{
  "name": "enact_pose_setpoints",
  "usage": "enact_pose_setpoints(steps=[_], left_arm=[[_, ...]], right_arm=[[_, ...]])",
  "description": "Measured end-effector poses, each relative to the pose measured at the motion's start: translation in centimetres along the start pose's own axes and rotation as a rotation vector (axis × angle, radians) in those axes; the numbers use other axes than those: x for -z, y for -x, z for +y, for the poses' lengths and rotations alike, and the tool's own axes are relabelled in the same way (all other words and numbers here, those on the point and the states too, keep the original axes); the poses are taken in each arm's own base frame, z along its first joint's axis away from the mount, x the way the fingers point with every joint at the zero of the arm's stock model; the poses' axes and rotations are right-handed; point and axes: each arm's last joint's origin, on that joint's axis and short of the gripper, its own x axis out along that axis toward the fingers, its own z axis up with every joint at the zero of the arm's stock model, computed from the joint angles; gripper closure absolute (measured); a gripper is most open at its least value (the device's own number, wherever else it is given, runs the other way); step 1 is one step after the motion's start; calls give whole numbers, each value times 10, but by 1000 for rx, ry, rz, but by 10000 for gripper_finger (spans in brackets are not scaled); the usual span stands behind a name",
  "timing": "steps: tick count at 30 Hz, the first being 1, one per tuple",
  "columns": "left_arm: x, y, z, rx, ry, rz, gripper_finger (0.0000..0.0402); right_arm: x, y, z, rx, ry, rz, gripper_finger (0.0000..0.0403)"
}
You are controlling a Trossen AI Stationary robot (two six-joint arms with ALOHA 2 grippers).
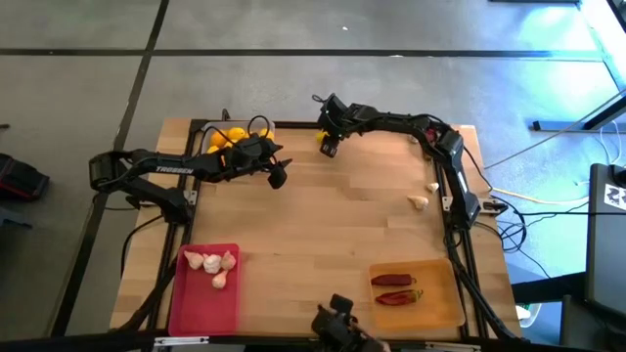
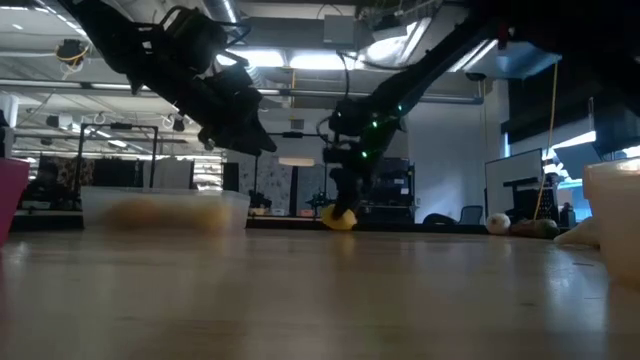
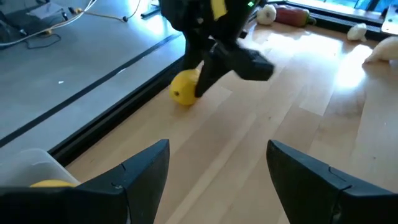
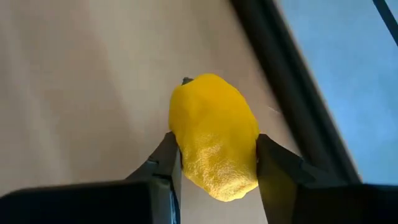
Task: Sort produce into baskets
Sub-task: Put the yellow lemon into the left white bin
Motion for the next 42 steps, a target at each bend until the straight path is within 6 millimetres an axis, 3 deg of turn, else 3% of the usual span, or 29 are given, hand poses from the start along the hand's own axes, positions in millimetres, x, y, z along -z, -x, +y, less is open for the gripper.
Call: enact_pose_setpoints(steps=[8,13,21,27,33,42], left_arm=[[2,4,-17,117,-109,3,137],[3,6,-23,140,-74,3,137],[-4,13,-23,177,-29,-23,137],[-9,24,-19,203,74,-22,137],[-9,24,-17,203,202,-4,137],[-12,24,-18,216,210,-38,137]], right_arm=[[-28,51,69,-52,161,-101,271],[-39,84,121,28,272,-179,272],[-38,104,185,205,430,-225,272],[-28,101,205,288,451,-244,272],[-33,110,219,318,437,-338,273],[-31,114,233,305,443,-365,269]])
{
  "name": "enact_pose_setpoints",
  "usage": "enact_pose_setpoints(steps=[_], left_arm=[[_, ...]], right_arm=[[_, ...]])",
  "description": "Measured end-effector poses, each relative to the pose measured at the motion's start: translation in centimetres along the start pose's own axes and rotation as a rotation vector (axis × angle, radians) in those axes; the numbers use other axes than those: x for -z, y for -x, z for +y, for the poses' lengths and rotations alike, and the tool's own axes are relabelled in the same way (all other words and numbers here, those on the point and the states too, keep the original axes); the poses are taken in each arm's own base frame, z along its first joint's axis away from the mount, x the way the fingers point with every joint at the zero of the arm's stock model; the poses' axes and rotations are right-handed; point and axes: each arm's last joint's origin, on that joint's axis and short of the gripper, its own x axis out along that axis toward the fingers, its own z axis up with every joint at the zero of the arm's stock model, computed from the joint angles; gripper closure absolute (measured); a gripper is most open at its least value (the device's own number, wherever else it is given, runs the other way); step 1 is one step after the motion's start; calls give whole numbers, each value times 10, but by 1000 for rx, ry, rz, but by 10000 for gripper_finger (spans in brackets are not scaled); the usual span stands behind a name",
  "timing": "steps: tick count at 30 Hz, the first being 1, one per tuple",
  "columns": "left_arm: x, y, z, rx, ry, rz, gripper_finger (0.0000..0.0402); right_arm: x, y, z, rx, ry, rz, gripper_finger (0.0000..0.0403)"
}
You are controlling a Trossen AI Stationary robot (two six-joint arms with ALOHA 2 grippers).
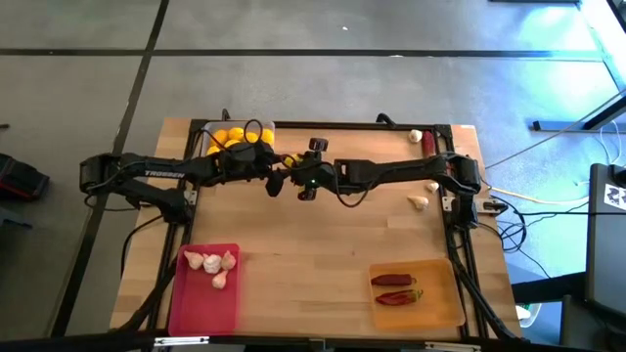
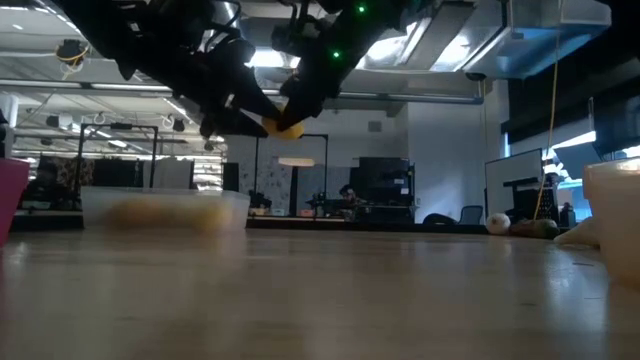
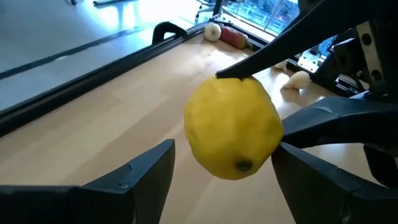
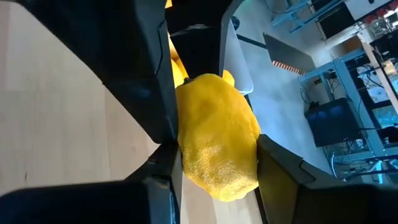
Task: Sort produce into baskets
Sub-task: Put the yellow lemon into the left white bin
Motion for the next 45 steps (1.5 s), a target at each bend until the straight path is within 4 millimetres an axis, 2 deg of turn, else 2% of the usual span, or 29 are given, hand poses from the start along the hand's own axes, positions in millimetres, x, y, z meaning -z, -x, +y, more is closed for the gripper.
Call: enact_pose_setpoints(steps=[7,17,32,40,45], left_arm=[[0,2,-4,1,-16,-4,137],[-6,11,-5,6,-13,-25,136],[-5,11,-8,38,-28,-15,138],[-4,12,-11,43,-63,-15,200],[-4,11,-11,43,-89,-14,216]], right_arm=[[0,1,1,32,-17,20,268],[7,-5,-4,-26,-64,44,267],[-9,4,6,-11,-47,-79,267],[-9,4,6,-11,-59,-80,254],[-9,4,7,-14,-96,-72,204]])
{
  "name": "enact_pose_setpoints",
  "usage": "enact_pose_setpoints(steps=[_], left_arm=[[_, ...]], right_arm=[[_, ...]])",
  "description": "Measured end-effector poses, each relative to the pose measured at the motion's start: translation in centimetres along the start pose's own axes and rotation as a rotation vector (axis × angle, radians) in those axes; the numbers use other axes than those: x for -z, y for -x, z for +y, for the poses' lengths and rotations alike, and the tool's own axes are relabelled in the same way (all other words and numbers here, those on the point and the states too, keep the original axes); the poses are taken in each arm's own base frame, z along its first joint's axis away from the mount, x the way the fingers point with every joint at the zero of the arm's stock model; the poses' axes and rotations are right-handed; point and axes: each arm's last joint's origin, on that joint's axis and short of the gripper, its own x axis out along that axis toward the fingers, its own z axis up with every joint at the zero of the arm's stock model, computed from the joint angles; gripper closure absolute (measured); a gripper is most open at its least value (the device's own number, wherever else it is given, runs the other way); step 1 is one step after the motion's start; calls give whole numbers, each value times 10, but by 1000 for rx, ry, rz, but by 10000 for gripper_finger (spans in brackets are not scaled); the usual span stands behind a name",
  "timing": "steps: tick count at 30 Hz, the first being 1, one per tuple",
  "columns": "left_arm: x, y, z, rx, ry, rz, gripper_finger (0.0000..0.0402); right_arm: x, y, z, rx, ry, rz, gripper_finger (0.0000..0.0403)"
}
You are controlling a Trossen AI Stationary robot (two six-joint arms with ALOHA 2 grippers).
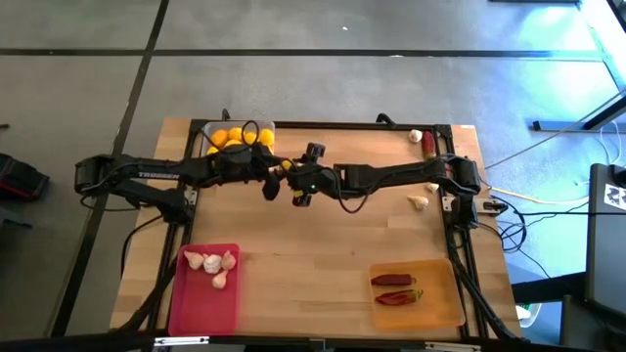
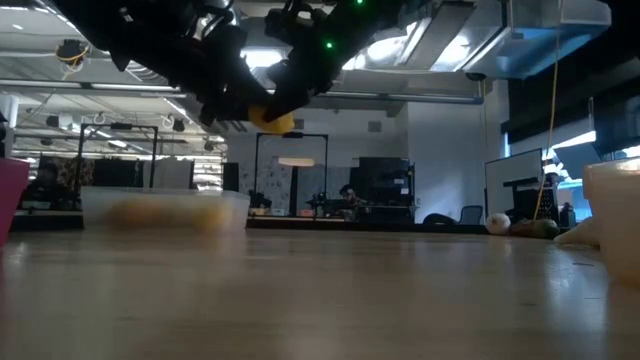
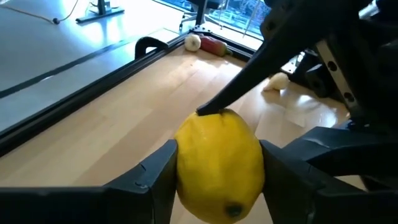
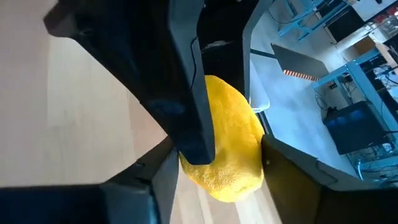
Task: Sort produce into baskets
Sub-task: Put the yellow lemon into the left white bin
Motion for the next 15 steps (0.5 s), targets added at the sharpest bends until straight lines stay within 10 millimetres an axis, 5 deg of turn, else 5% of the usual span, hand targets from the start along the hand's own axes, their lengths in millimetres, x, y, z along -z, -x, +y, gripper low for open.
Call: enact_pose_setpoints(steps=[7,15], left_arm=[[-2,4,2,-6,-47,-3,209],[-6,27,16,-112,-47,35,207]], right_arm=[[4,6,-1,2,-14,65,127],[10,29,-15,-10,-32,174,118]])
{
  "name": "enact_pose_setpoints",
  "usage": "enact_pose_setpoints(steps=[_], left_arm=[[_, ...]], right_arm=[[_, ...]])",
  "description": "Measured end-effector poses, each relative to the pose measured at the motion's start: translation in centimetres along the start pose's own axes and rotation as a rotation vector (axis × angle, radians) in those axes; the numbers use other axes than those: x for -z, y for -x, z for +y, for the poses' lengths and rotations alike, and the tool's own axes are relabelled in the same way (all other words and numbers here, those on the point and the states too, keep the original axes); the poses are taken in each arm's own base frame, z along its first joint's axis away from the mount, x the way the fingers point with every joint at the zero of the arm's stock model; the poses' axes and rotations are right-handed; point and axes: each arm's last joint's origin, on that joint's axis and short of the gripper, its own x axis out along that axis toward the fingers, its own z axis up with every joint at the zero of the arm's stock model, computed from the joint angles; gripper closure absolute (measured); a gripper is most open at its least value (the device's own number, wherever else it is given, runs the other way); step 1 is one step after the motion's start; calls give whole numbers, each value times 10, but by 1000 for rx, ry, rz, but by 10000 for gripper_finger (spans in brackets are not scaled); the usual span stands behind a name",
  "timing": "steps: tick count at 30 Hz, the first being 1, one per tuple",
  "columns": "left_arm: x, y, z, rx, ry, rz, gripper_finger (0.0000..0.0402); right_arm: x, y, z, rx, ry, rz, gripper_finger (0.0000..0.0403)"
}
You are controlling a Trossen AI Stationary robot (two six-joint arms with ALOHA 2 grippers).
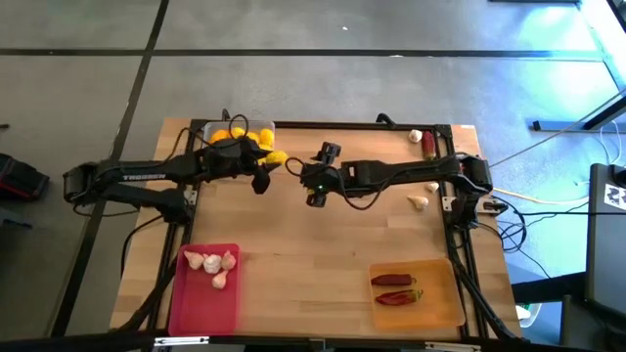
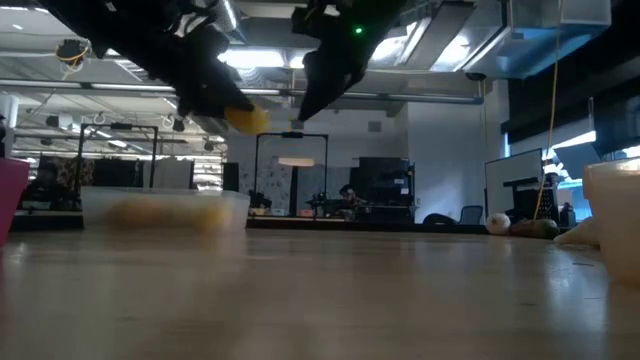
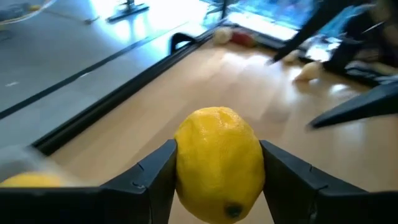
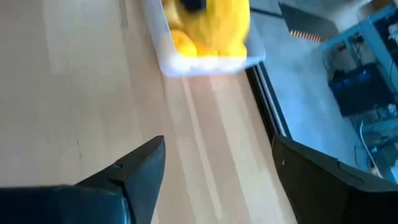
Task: Sort produce into baskets
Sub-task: Put the yellow lemon into the left white bin
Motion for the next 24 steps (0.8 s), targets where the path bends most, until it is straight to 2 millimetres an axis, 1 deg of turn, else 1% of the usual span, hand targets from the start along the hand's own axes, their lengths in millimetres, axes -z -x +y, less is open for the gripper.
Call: enact_pose_setpoints(steps=[3,5,8,11,14,17,22,24], left_arm=[[2,9,8,-75,4,39,205],[4,14,13,-120,9,58,205],[8,19,21,-232,22,98,204],[13,19,30,-351,50,139,204],[18,15,36,-398,78,184,204],[22,7,41,-426,84,223,204],[33,-10,50,-495,78,301,203],[35,-17,53,-525,67,306,203]], right_arm=[[5,7,-4,-1,-12,48,122],[8,9,-5,-2,-24,81,123],[13,8,-4,-15,-43,119,123],[13,2,2,-73,-57,120,123],[15,-6,8,-104,-52,132,123],[16,-10,11,-125,-52,135,123],[18,-14,14,-135,-52,134,123],[19,-14,14,-135,-50,140,123]])
